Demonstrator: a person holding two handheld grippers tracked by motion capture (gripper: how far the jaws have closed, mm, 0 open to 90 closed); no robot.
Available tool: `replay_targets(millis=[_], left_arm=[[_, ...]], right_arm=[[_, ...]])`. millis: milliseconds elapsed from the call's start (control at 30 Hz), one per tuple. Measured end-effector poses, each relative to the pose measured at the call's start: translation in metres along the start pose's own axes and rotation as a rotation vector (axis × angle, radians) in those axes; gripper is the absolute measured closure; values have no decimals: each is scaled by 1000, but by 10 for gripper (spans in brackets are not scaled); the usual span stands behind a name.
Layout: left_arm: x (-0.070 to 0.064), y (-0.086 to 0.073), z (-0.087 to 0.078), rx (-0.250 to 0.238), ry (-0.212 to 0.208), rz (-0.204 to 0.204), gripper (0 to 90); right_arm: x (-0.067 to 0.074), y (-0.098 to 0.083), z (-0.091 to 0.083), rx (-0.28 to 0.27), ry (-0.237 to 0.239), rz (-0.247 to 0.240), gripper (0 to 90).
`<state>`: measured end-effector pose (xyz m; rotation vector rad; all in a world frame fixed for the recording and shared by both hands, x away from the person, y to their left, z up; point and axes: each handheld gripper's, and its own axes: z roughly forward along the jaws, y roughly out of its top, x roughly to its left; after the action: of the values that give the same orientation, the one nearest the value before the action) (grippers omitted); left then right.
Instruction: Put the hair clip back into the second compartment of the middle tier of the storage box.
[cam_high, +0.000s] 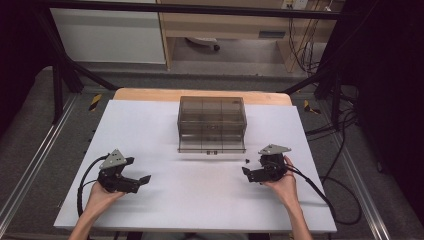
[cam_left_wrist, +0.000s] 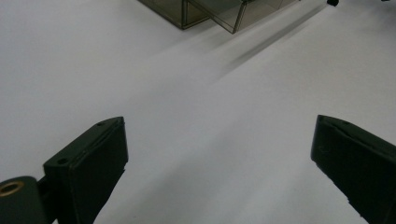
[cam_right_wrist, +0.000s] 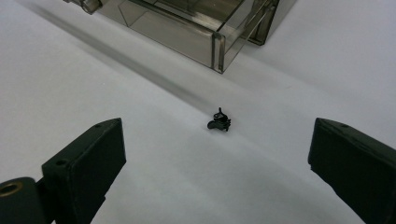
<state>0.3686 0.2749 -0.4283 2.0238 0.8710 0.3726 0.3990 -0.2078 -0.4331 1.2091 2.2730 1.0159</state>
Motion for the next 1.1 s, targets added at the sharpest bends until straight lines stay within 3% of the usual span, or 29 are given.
replay_targets(millis=[267,567,1100], left_arm=[[-1,1,0,2,0,2,33],[-1,1,1,4,0,3,33],[0,0,2,9,0,2,33]], right_arm=[[0,-1,3,9,-8,-11,135],[-1,-1,9,24,-14,-26,358],[-3,5,23,52,-10,-17,546]])
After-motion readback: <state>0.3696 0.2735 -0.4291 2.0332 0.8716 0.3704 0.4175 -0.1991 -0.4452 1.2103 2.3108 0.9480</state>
